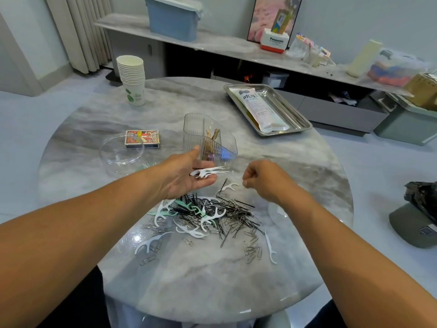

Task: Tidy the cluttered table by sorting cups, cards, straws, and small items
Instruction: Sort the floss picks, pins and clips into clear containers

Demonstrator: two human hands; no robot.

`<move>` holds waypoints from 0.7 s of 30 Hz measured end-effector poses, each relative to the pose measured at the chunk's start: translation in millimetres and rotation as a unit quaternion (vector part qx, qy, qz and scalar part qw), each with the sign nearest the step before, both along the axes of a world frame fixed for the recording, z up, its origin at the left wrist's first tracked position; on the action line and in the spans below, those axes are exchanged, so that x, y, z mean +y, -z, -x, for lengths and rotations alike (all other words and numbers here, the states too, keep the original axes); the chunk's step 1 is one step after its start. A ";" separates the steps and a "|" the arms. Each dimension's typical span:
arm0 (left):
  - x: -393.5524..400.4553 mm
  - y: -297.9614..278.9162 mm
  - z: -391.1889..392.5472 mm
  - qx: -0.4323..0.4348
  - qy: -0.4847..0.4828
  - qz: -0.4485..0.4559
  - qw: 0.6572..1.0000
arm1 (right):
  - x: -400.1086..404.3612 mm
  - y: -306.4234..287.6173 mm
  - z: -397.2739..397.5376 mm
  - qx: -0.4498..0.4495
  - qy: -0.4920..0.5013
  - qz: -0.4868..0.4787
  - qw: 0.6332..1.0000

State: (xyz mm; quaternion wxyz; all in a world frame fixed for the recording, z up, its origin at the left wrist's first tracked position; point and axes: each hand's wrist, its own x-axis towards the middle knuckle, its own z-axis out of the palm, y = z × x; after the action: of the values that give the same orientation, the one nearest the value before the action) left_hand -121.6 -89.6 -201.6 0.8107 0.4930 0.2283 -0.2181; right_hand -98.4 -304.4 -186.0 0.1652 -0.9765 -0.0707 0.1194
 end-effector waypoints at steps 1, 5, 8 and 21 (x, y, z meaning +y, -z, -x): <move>-0.5 0.1 0.2 0.005 0.004 -0.003 1.000 | -2.7 -4.4 -1.2 -0.022 0.008 -0.032 0.999; -5.5 -0.9 0.9 0.014 0.021 -0.001 1.000 | 3.5 -14.0 5.3 -0.112 -0.001 -0.197 0.974; -8.3 -1.1 0.7 0.006 0.023 0.018 1.000 | 21.4 -10.0 16.3 -0.154 -0.088 -0.198 0.964; 7.1 -1.4 5.0 -0.020 0.007 -0.030 0.999 | 11.0 20.3 -4.9 0.042 0.002 -0.113 0.993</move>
State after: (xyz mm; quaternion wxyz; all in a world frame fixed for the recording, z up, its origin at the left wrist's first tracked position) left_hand -126.6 -82.5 -200.2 0.7984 0.5229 0.2153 -0.2066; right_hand -93.5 -293.4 -206.3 0.2772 -0.9459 -0.0746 0.1510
